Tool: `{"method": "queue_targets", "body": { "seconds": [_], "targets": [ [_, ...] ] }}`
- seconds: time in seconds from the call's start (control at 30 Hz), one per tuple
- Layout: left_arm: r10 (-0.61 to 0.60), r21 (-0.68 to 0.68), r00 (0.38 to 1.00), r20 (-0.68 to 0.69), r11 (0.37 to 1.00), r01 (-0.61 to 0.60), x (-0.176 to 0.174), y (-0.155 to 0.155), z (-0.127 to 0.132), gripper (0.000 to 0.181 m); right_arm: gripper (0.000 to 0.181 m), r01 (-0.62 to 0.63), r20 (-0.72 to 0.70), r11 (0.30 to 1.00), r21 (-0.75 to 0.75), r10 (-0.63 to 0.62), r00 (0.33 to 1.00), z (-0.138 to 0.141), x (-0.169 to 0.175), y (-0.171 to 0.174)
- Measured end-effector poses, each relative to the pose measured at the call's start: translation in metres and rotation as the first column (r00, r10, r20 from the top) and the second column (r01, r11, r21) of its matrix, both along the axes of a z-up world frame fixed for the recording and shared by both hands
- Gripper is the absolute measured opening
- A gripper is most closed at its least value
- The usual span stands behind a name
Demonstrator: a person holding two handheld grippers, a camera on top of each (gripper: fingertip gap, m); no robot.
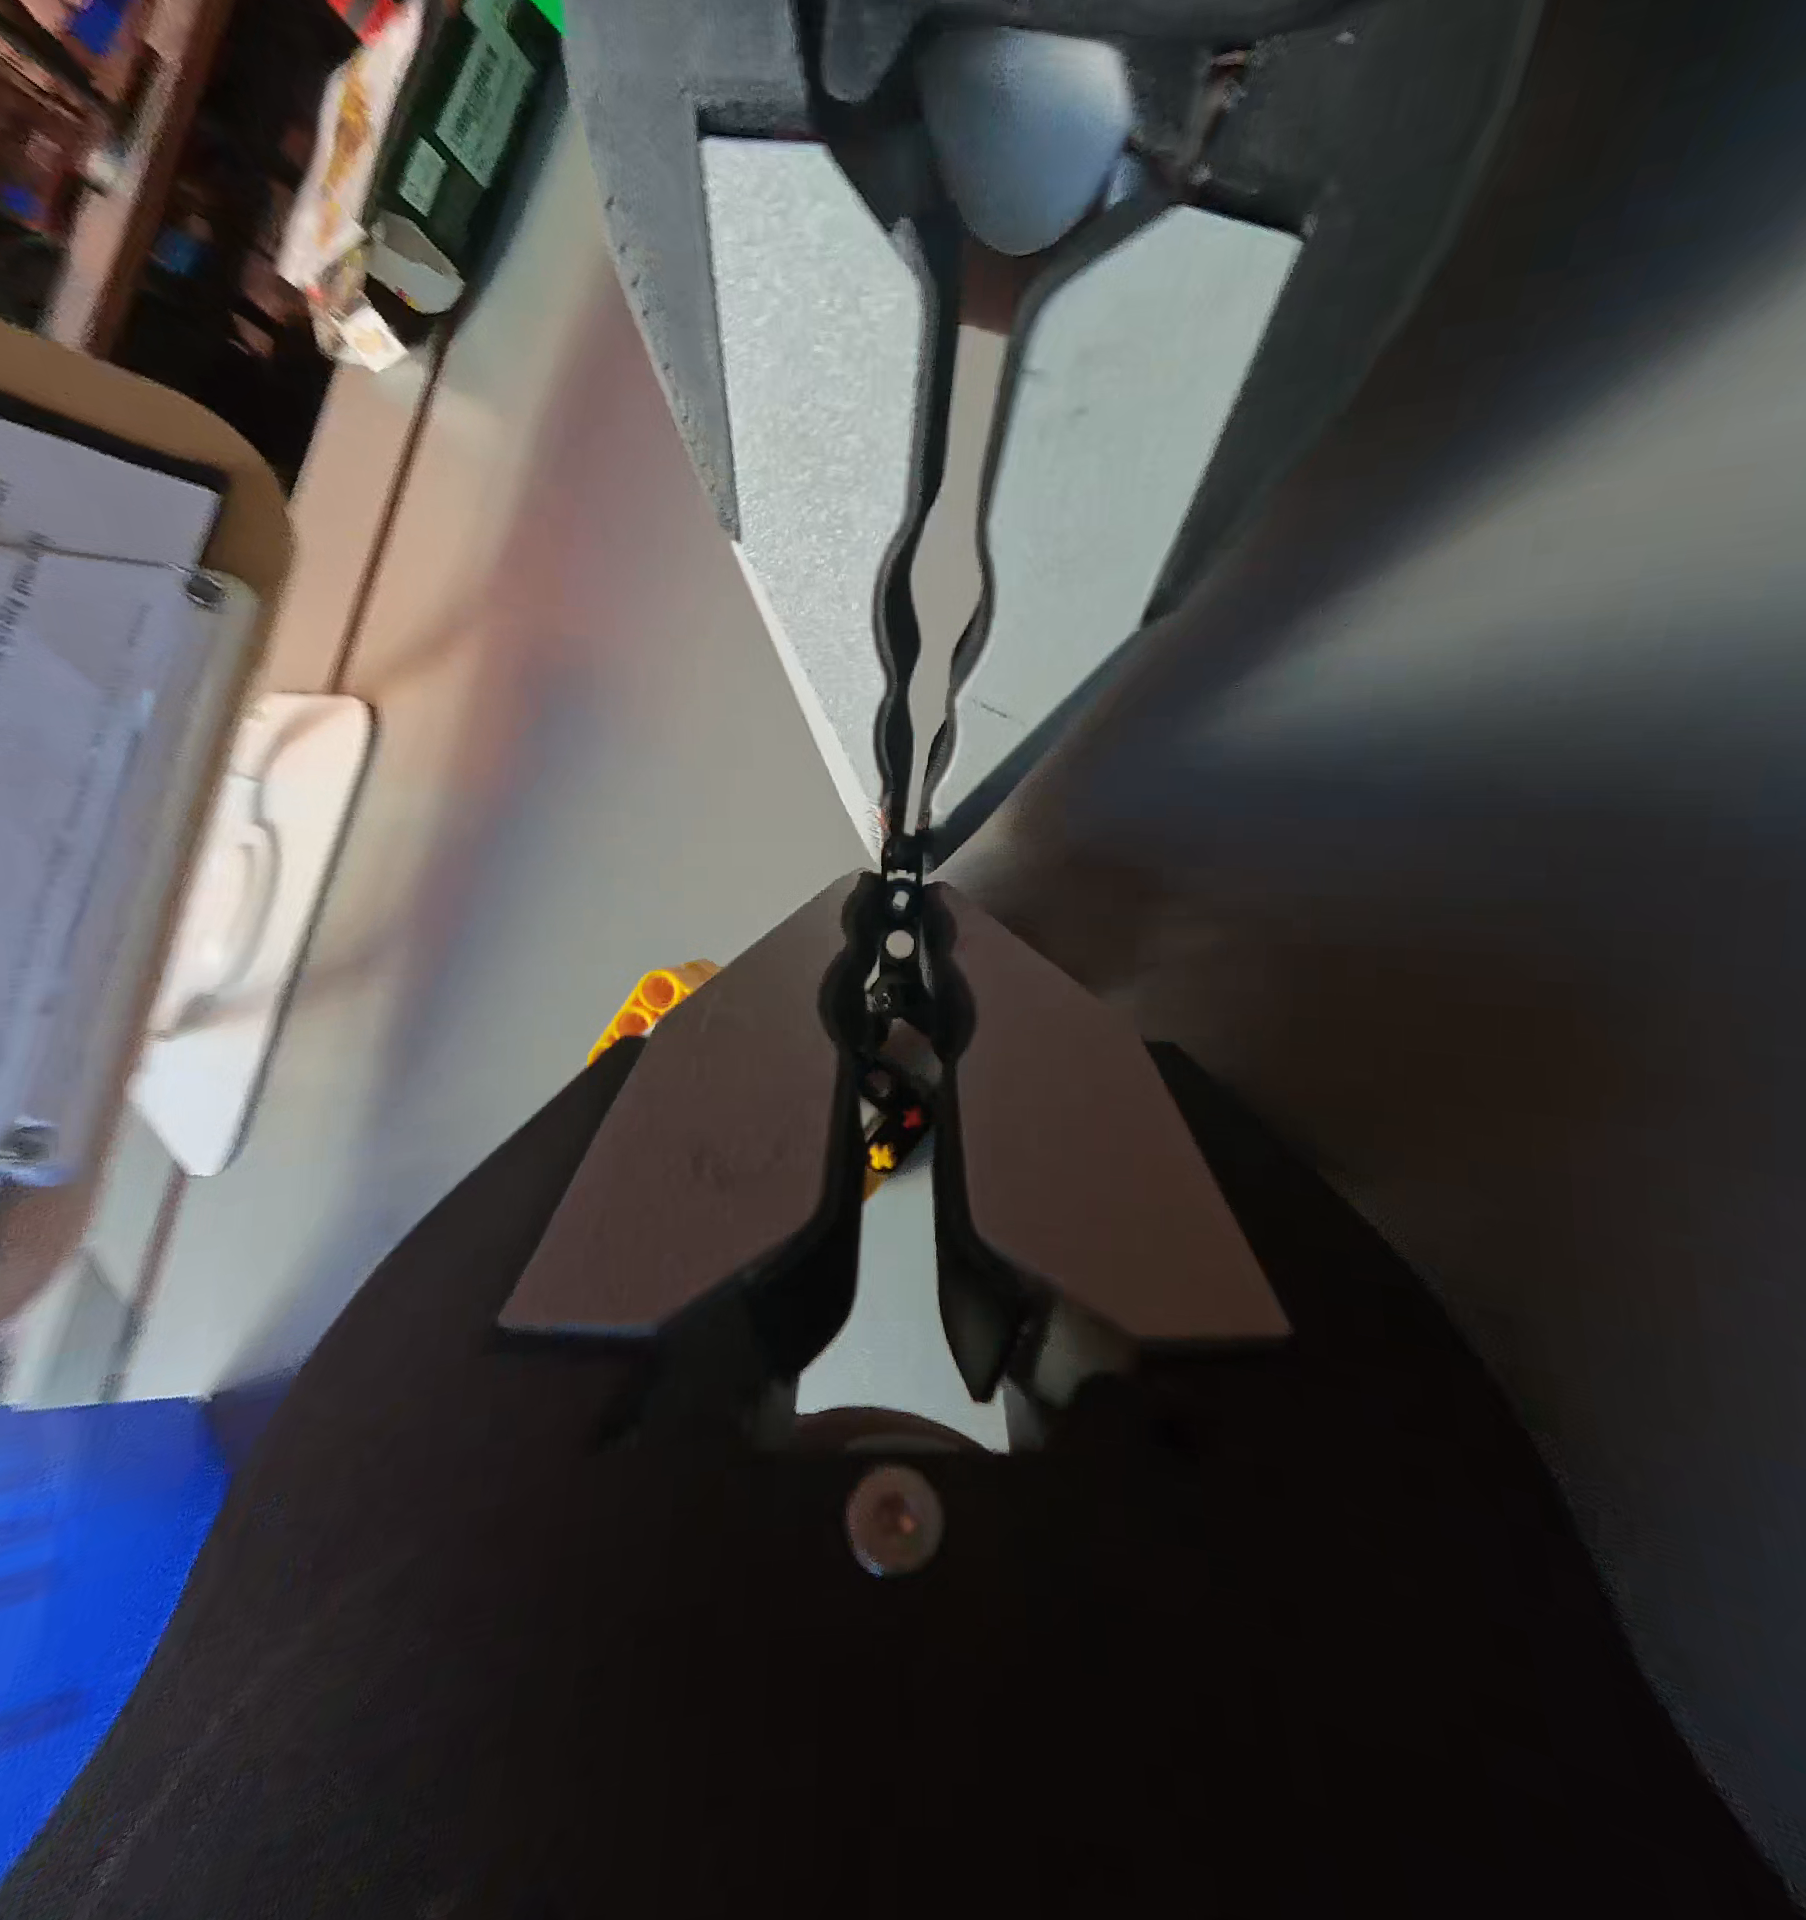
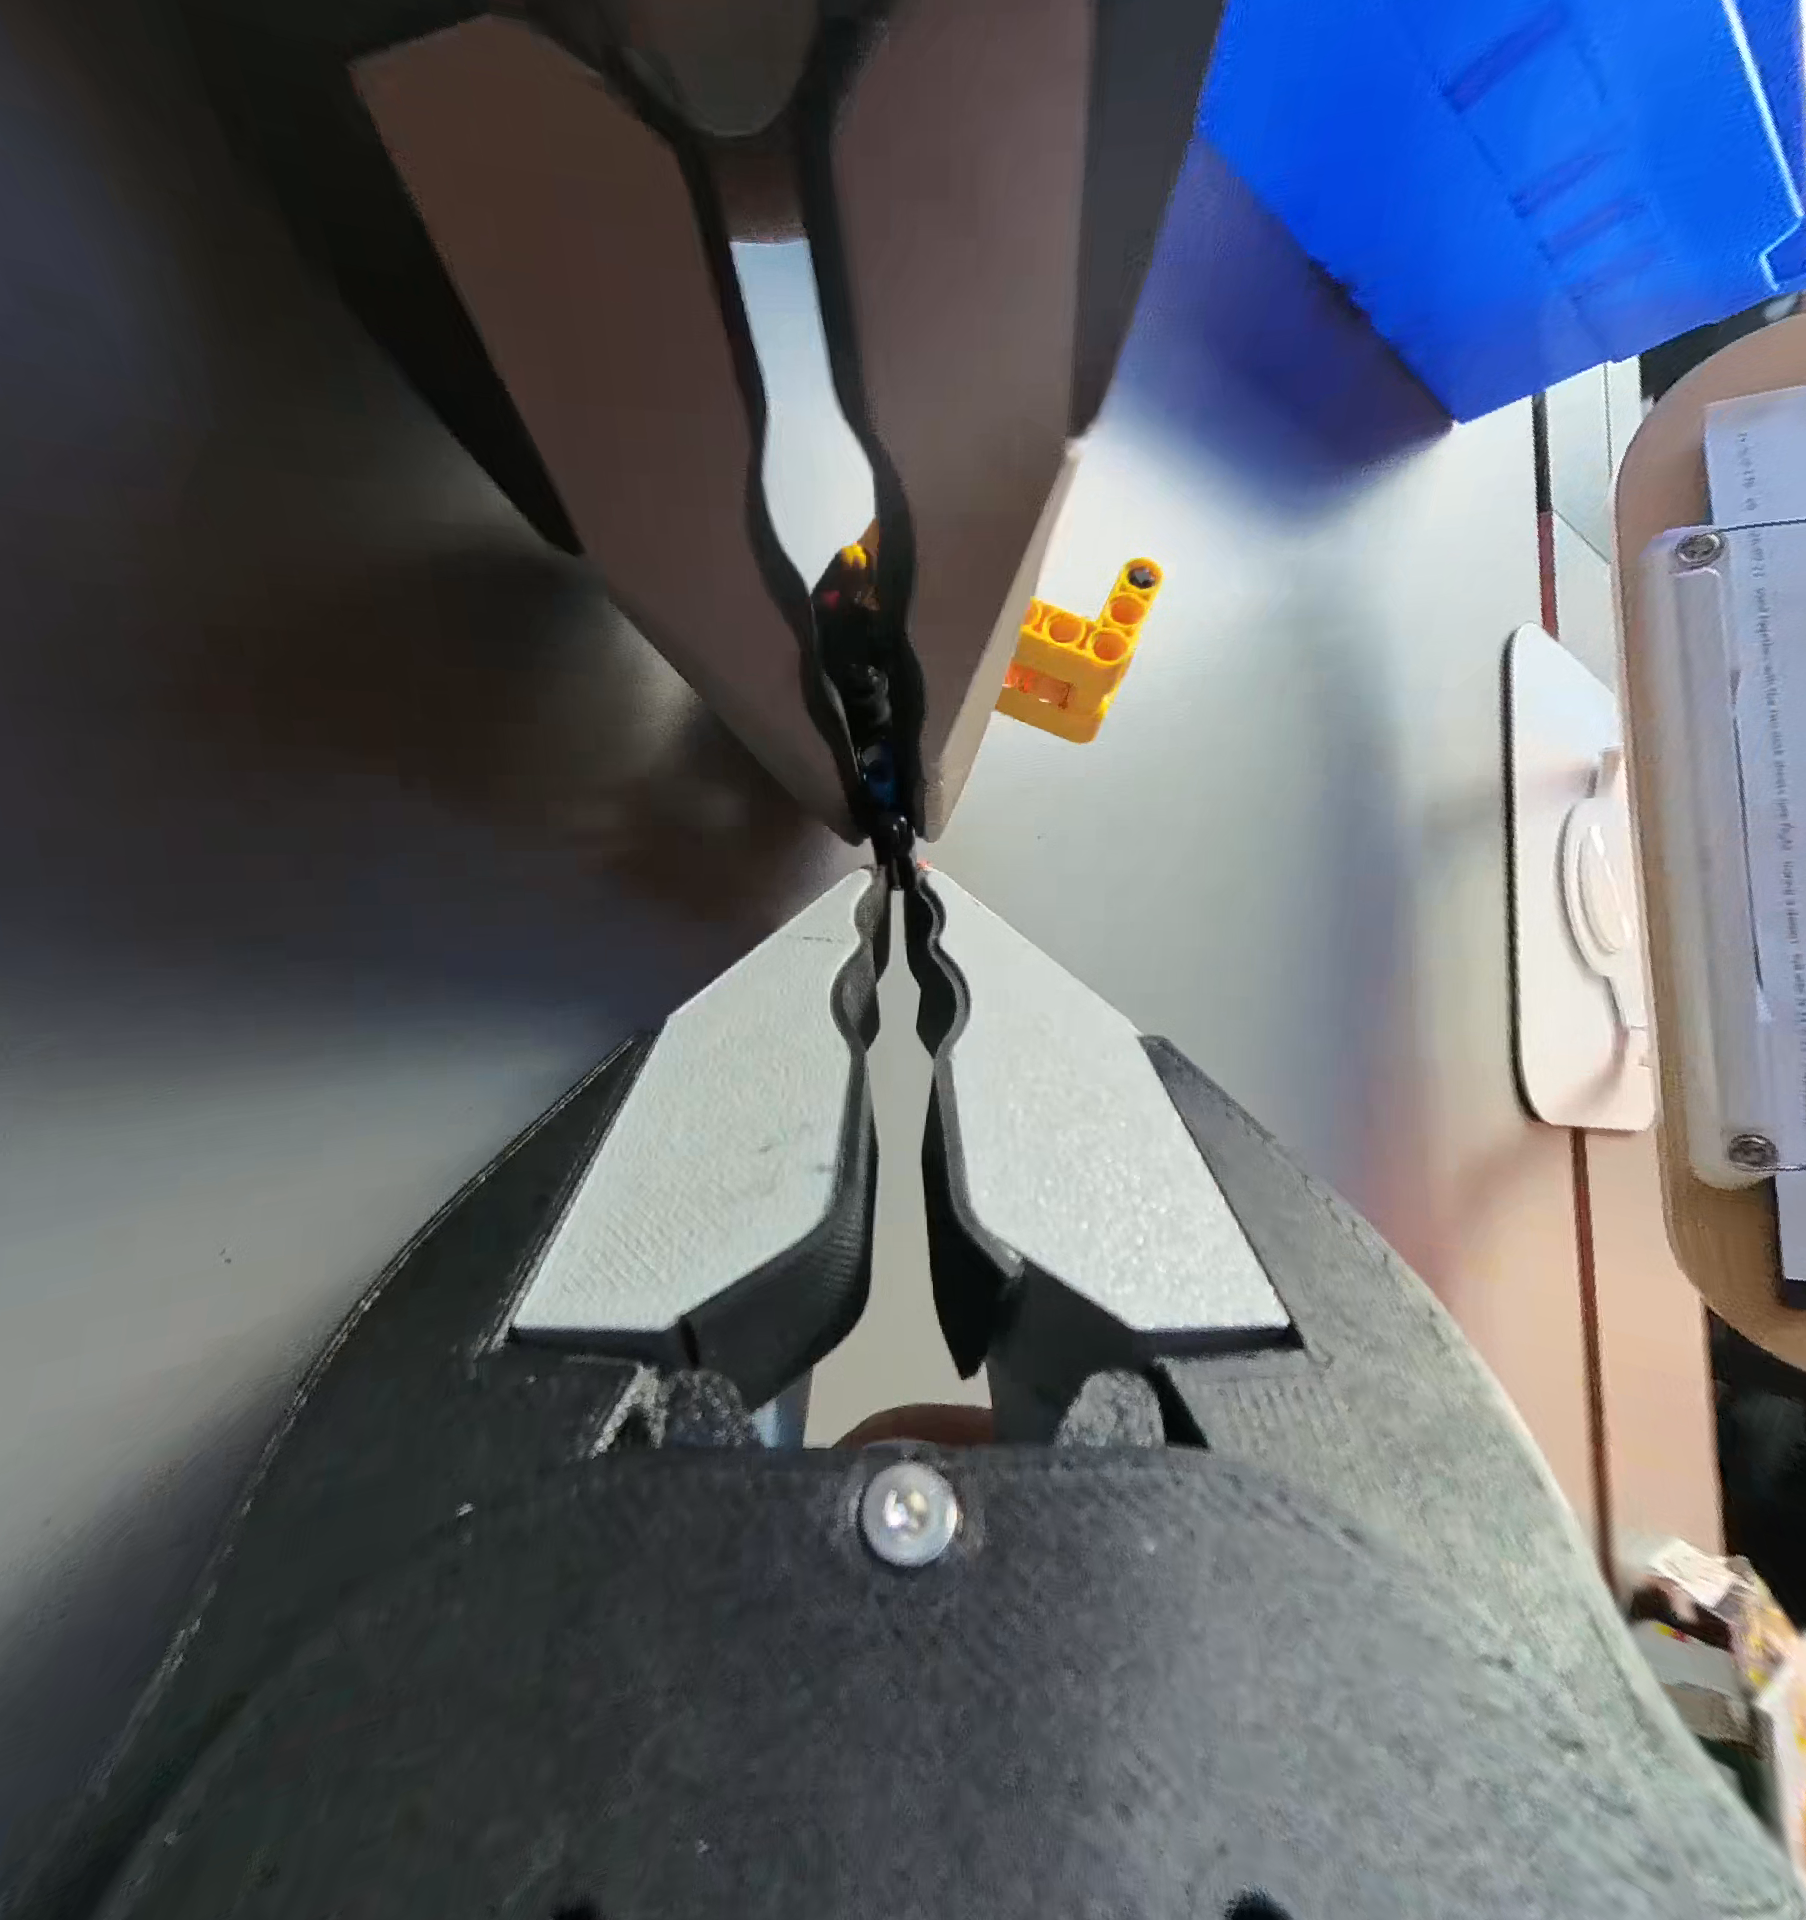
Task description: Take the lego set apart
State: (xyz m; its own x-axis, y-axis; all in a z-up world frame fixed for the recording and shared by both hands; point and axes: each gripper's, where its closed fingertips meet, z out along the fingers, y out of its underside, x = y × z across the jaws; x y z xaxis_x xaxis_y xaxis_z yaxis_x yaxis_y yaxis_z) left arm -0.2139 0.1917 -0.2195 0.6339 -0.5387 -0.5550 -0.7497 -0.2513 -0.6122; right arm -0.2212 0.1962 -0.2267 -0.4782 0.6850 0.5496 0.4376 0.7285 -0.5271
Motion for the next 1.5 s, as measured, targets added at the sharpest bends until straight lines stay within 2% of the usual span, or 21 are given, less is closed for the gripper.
{"method": "queue_targets", "body": {
  "seconds": [0.1,0.13,0.17,0.2,0.23,0.27,0.3,0.33,0.43,0.5,0.6,0.7,0.77,0.87,0.97,1.03,1.1,1.17,1.23,1.4,1.5],
  "targets": [
    [-0.021,0.087,1.000,-0.009,0.996,0.022,0.005,0.003,0.011,0.004,0.001,-0.001,-0.032,0.996,-0.088,-0.002,0.999,0.009,0.004,0.004],
    [-0.039,0.128,0.999,0.012,0.991,0.037,0.009,0.002,0.019,0.004,0.001,0.073,0.022,0.997,-0.036,-0.073,0.997,-0.002,0.009,0.020],
    [-0.104,0.249,0.989,0.102,0.966,0.076,0.021,-0.003,0.048,0.004,0.000,0.107,-0.001,0.994,0.029,-0.107,0.994,-0.013,0.011,0.037],
    [-0.144,0.358,0.970,0.194,0.931,0.067,0.027,-0.012,0.085,0.004,0.001,0.090,-0.004,0.994,-0.064,-0.090,0.996,-0.012,0.017,0.033],
    [-0.146,0.436,0.962,0.230,0.900,0.033,0.022,-0.016,0.113,0.004,0.001,0.065,-0.091,0.993,-0.094,-0.074,0.993,0.003,0.018,0.030],
    [-0.108,0.403,0.966,0.235,0.915,0.004,0.011,-0.012,0.110,0.004,0.000,0.031,-0.184,0.990,-0.135,-0.055,0.981,0.024,0.017,0.026],
    [-0.063,0.280,0.958,0.279,0.960,-0.018,0.000,-0.006,0.089,0.004,0.001,0.060,-0.152,0.975,-0.214,-0.094,0.984,0.030,0.018,0.031],
    [-0.054,0.209,0.937,0.344,0.978,-0.021,-0.006,-0.003,0.076,0.004,0.001,0.085,-0.107,0.954,-0.286,-0.120,0.987,0.029,0.017,0.037],
    [-0.031,0.100,0.898,0.439,0.995,-0.015,-0.009,0.005,0.061,0.005,0.001,0.064,-0.117,0.917,-0.394,-0.120,0.986,0.031,0.020,0.042],
    [-0.026,0.043,0.900,0.435,0.999,0.008,-0.007,0.004,0.050,0.005,0.001,0.043,-0.108,0.901,-0.431,-0.099,0.989,0.030,0.022,0.037],
    [0.018,-0.018,0.901,0.434,1.000,-0.012,-0.009,0.007,0.033,0.005,0.008,0.110,-0.031,0.892,-0.438,-0.137,0.990,0.021,0.022,0.040],
    [0.033,-0.062,0.857,0.514,0.998,-0.001,-0.003,0.008,0.031,0.005,0.018,0.162,0.035,0.886,-0.435,-0.164,0.986,0.013,0.022,0.045],
    [0.026,-0.053,0.824,0.566,0.999,0.005,-0.003,0.008,0.037,0.005,0.020,0.135,0.034,0.879,-0.456,-0.134,0.990,0.013,0.024,0.041],
    [0.037,-0.067,0.806,0.591,0.998,0.004,-0.007,0.008,0.038,0.005,0.024,0.102,-0.025,0.874,-0.475,-0.130,0.991,0.021,0.022,0.039],
    [0.039,-0.066,0.809,0.586,0.998,0.000,-0.007,0.008,0.038,0.005,0.035,0.084,0.004,0.841,-0.535,-0.097,0.995,0.021,0.025,0.033],
    [0.041,-0.063,0.815,0.577,0.998,-0.006,-0.007,0.009,0.037,0.004,0.029,0.210,0.157,0.761,-0.614,-0.143,0.977,0.002,0.029,0.040],
    [0.060,-0.079,0.810,0.583,0.997,-0.017,-0.009,0.009,0.036,0.005,0.024,0.315,0.309,0.596,-0.739,-0.115,0.944,-0.003,0.031,0.035],
    [0.072,-0.093,0.792,0.606,0.995,-0.020,-0.010,0.010,0.036,0.005,0.021,0.299,0.294,0.409,-0.862,-0.077,0.953,0.015,0.027,0.031],
    [0.080,-0.100,0.785,0.615,0.995,-0.023,-0.011,0.010,0.036,0.005,0.027,0.315,0.308,0.318,-0.894,-0.071,0.949,0.019,0.026,0.035],
    [0.078,-0.101,0.796,0.600,0.995,-0.021,-0.010,0.010,0.035,0.005,0.032,0.311,0.304,0.354,-0.882,-0.078,0.950,0.018,0.028,0.037],
    [0.076,-0.104,0.784,0.617,0.994,-0.014,-0.010,0.009,0.036,0.005,0.034,0.246,0.208,0.467,-0.849,-0.134,0.969,0.036,0.028,0.045]
  ]
}}
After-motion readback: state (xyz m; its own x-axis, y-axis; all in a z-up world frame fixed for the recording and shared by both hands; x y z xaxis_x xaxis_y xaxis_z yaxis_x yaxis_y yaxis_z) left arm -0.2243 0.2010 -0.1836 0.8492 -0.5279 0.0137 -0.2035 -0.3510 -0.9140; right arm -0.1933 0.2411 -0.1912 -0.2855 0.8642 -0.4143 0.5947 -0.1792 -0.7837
